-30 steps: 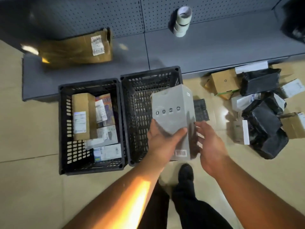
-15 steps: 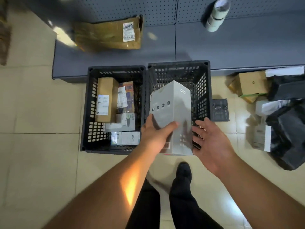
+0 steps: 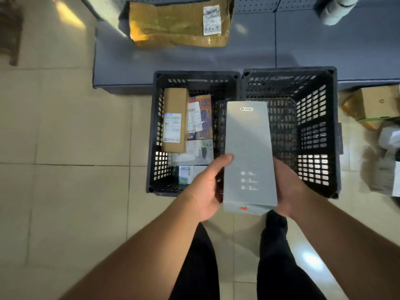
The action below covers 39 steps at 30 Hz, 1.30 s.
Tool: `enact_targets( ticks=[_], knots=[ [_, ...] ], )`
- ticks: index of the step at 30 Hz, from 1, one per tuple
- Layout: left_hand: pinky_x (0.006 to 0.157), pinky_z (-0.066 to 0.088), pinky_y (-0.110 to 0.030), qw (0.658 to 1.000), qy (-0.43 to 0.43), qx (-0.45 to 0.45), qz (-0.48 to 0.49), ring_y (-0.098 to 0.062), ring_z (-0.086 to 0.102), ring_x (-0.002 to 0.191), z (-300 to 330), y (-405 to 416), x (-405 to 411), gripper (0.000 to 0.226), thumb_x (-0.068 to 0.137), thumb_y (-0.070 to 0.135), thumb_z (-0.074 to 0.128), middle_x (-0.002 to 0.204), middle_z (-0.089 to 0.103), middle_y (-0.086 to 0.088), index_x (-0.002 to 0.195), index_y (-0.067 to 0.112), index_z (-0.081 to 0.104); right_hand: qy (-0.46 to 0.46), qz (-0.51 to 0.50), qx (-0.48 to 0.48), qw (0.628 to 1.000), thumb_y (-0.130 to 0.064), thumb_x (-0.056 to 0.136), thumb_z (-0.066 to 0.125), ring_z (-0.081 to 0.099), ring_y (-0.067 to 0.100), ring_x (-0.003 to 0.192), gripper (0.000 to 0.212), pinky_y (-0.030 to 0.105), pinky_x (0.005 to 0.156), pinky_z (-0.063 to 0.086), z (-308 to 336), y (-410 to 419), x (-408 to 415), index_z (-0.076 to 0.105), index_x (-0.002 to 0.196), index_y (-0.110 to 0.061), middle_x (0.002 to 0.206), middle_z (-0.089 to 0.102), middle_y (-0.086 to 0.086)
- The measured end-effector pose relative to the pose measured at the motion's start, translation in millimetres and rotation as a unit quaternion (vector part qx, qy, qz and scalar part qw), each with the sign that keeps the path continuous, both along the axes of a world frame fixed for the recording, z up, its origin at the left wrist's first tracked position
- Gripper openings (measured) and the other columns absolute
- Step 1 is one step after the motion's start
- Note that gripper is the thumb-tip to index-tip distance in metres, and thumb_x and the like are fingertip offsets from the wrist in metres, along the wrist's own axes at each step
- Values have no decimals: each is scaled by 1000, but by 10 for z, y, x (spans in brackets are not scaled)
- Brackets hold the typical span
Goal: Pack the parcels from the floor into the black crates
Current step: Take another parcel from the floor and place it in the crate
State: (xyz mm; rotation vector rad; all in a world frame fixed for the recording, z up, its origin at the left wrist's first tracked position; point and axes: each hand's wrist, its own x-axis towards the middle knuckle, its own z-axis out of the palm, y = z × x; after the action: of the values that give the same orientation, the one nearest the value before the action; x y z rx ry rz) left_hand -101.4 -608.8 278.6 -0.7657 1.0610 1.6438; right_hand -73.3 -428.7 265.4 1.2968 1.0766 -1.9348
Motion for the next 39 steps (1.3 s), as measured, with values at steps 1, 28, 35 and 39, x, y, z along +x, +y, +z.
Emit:
enact_targets(
  ticks=[1,28,35,39],
  knots=[
    [117,36,-54,1000,-6,8,0,-39,54,134,-9,-152,-52,67,85,50,70,141,62,-16,142,17,60,-12,-22,-31,999,-40,101,49,71,30,104,34,50,97,52,-23,-150,-20,71,115,-17,115,72,13],
    [63,53,-25,946,94,-299,-81,-10,73,87,-826,-774,-670,37,104,29,50,106,76,14,133,51,60,-60,67,123,988,-44,84,63,70,27,98,24,53,87,59,-895,-787,-564,66,106,-36,105,75,1],
    [113,40,-48,932,39,-332,-139,-24,55,131,-1266,-656,-688,49,101,61,35,146,57,8,145,45,49,-82,140,141,977,-54,80,58,65,24,97,39,47,87,54,-1267,-818,-652,57,116,-41,107,68,-7],
    [93,52,-40,926,80,-331,-163,-21,64,117,-1576,-592,-911,42,100,60,45,133,66,13,140,51,51,-64,131,147,978,-44,88,59,67,21,93,30,39,74,54,-1551,-797,-877,58,119,-40,105,69,-10]
  ],
)
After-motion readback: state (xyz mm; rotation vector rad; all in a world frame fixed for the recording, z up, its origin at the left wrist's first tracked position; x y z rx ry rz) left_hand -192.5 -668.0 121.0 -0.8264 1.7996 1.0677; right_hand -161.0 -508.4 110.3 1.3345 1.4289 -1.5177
